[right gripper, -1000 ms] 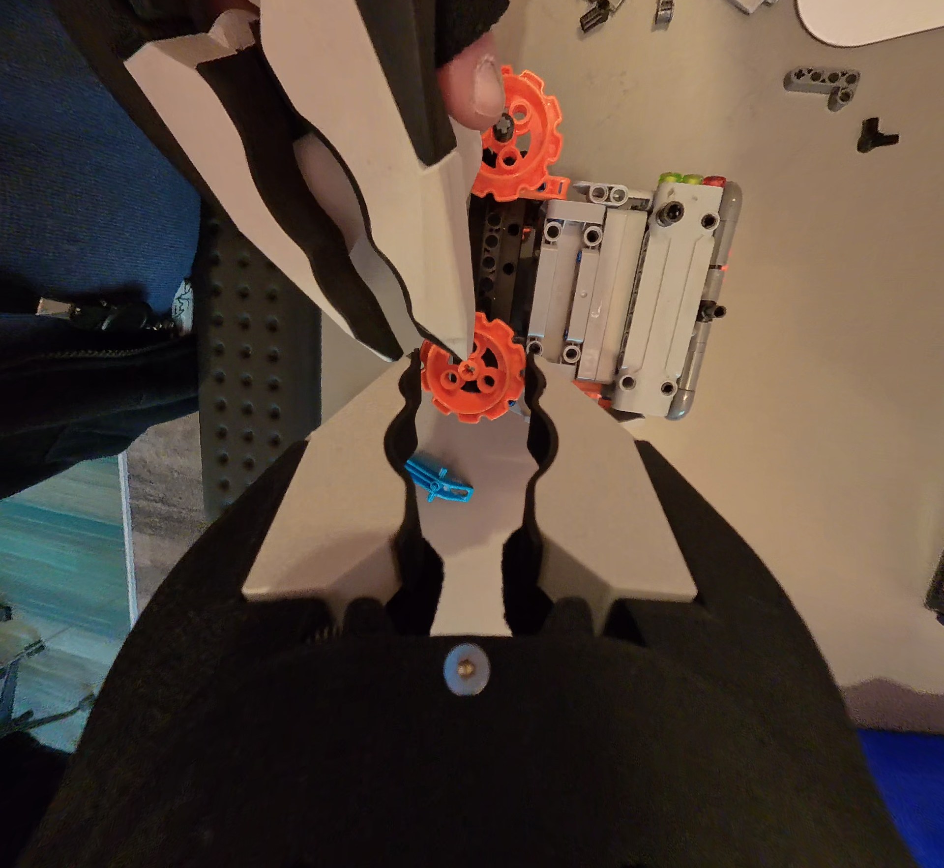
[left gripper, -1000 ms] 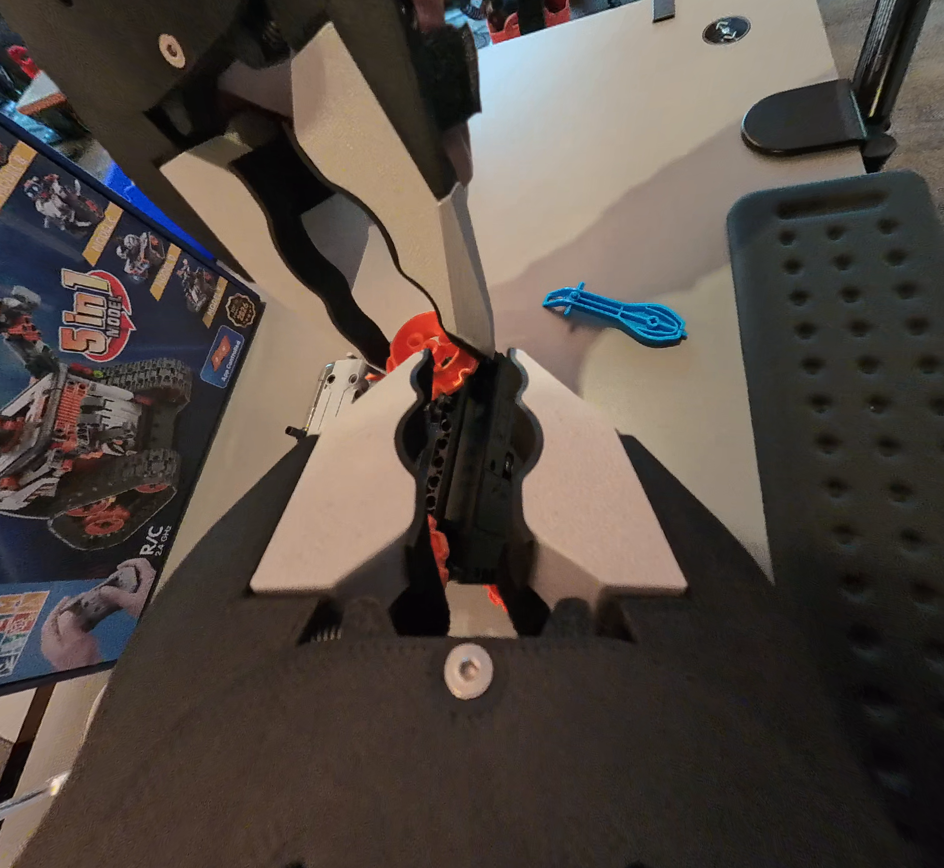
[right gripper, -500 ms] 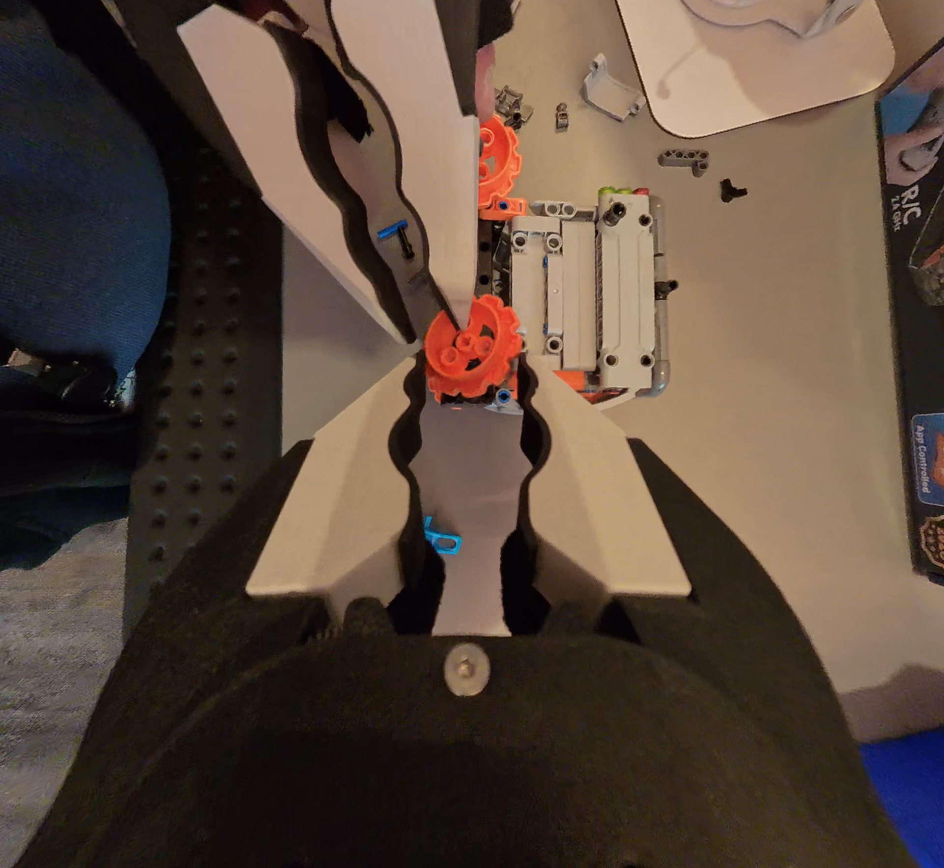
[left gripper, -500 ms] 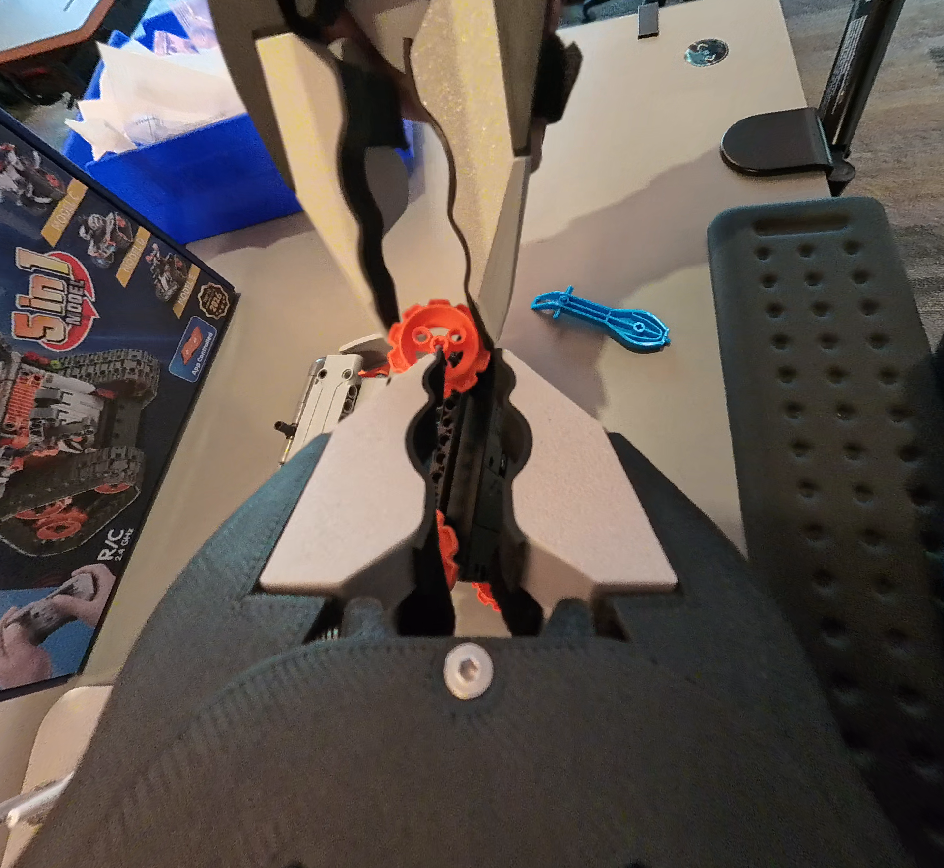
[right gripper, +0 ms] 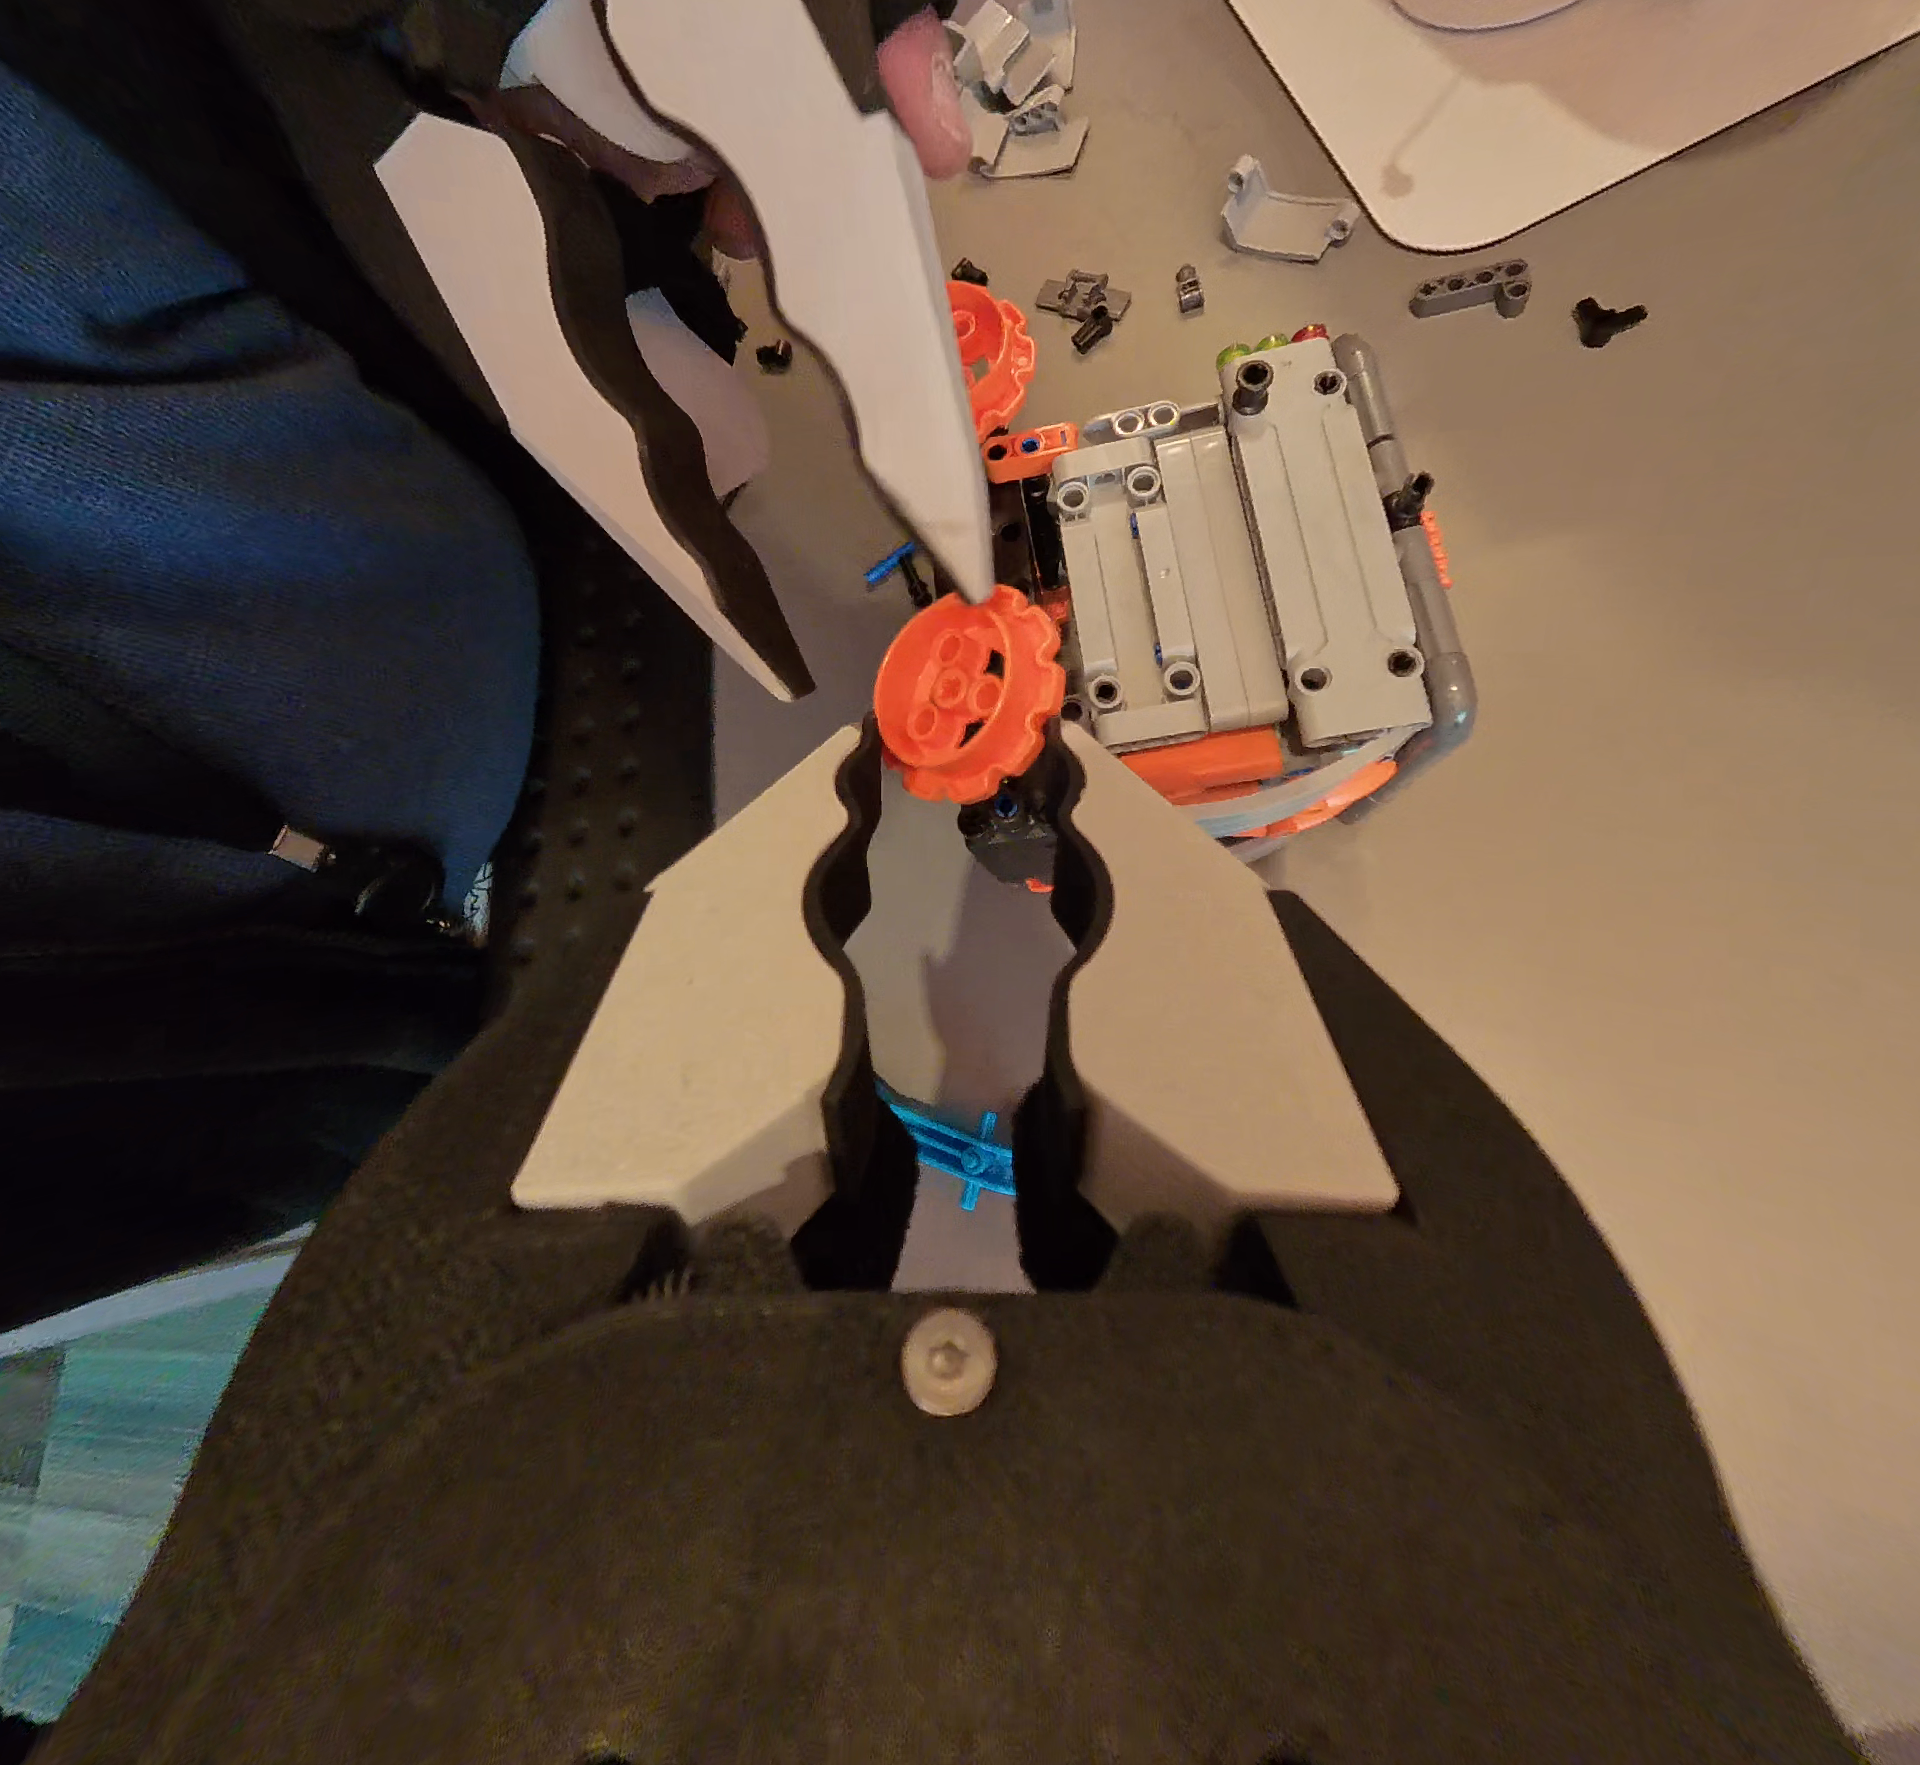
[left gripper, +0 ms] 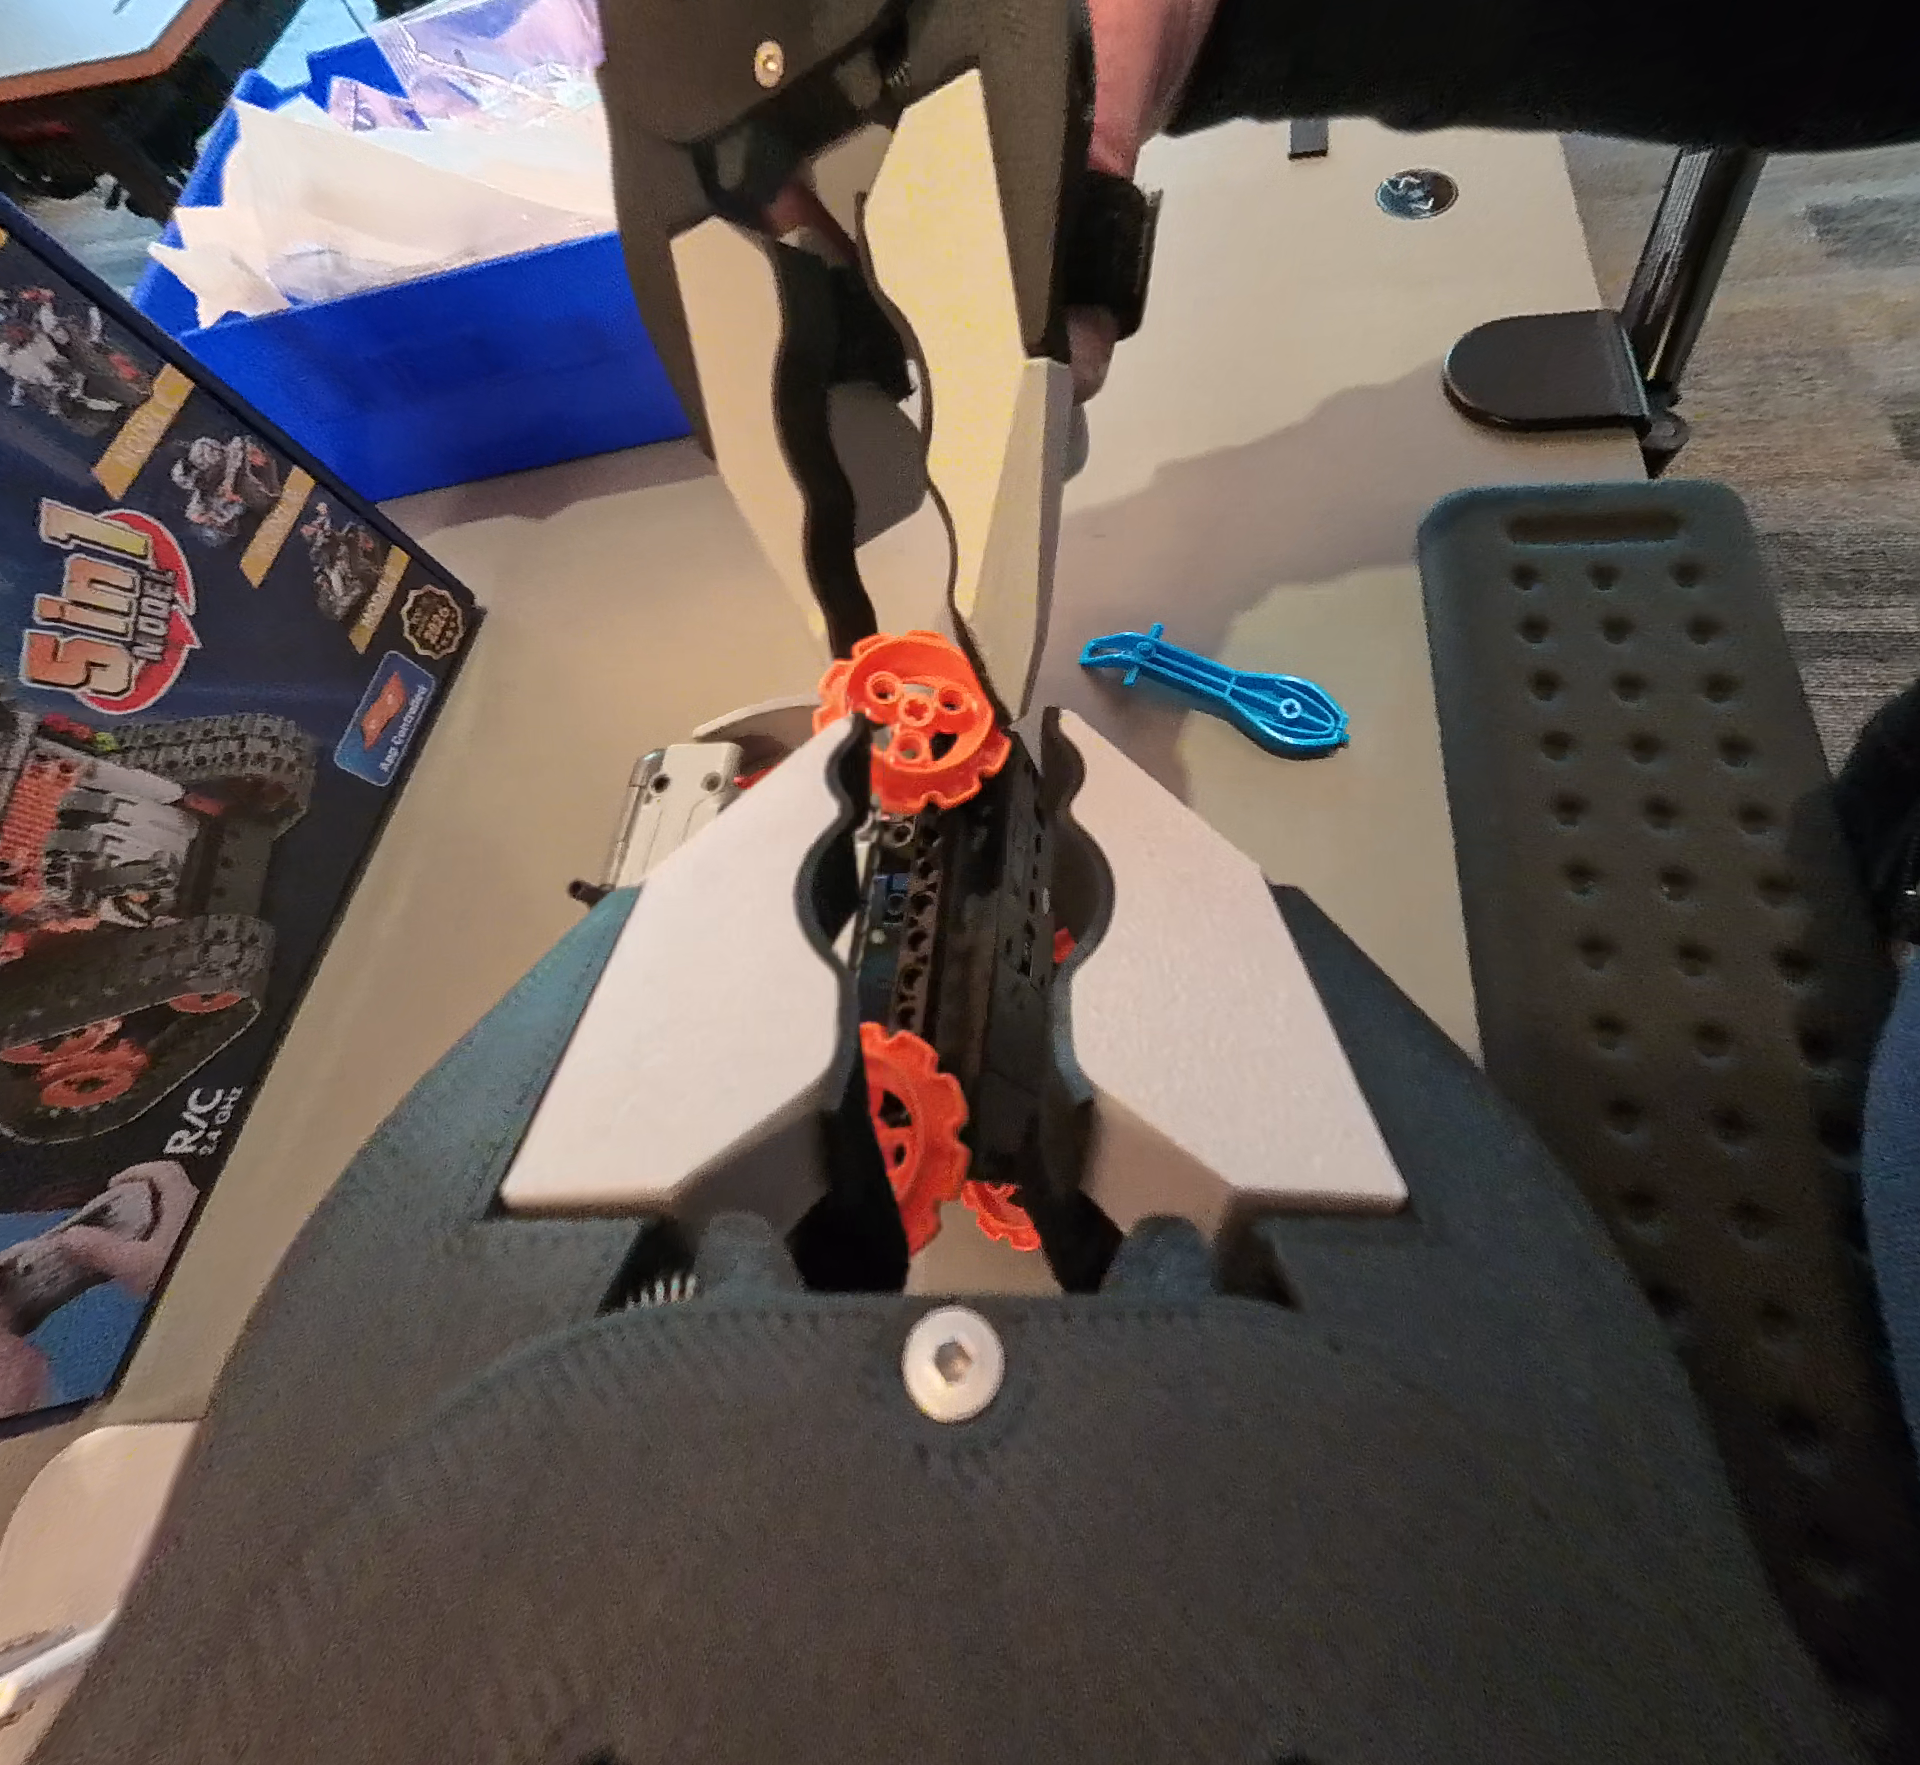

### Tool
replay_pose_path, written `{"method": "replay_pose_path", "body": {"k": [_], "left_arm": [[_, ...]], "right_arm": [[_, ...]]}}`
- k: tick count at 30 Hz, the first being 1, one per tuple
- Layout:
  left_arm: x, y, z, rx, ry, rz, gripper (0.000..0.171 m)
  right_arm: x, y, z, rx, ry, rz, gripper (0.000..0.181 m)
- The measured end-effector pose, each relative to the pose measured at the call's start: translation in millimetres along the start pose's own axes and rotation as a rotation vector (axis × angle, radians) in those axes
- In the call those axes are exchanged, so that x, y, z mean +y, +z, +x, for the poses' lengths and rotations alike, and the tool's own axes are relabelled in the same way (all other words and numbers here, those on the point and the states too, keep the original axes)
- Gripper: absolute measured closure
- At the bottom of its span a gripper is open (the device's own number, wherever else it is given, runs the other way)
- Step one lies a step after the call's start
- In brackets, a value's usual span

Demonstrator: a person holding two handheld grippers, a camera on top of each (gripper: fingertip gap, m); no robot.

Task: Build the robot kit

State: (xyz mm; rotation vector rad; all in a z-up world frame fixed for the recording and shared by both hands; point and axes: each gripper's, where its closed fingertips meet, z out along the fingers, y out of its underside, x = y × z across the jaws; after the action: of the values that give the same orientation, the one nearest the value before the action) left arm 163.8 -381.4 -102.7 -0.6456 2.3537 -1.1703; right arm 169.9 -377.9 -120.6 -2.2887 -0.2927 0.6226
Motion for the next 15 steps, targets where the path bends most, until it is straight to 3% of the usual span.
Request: {"method": "replay_pose_path", "body": {"k": [4, 15], "left_arm": [[2, 3, -2, 0.014, 0.015, -0.035, 0.134], [9, 8, -10, 0.07, -0.057, -0.077, 0.143]], "right_arm": [[0, 0, 0, -0.022, 0.037, 0.012, 0.153], [-2, -2, 2, -0.045, 0.082, 0.05, 0.153]]}}
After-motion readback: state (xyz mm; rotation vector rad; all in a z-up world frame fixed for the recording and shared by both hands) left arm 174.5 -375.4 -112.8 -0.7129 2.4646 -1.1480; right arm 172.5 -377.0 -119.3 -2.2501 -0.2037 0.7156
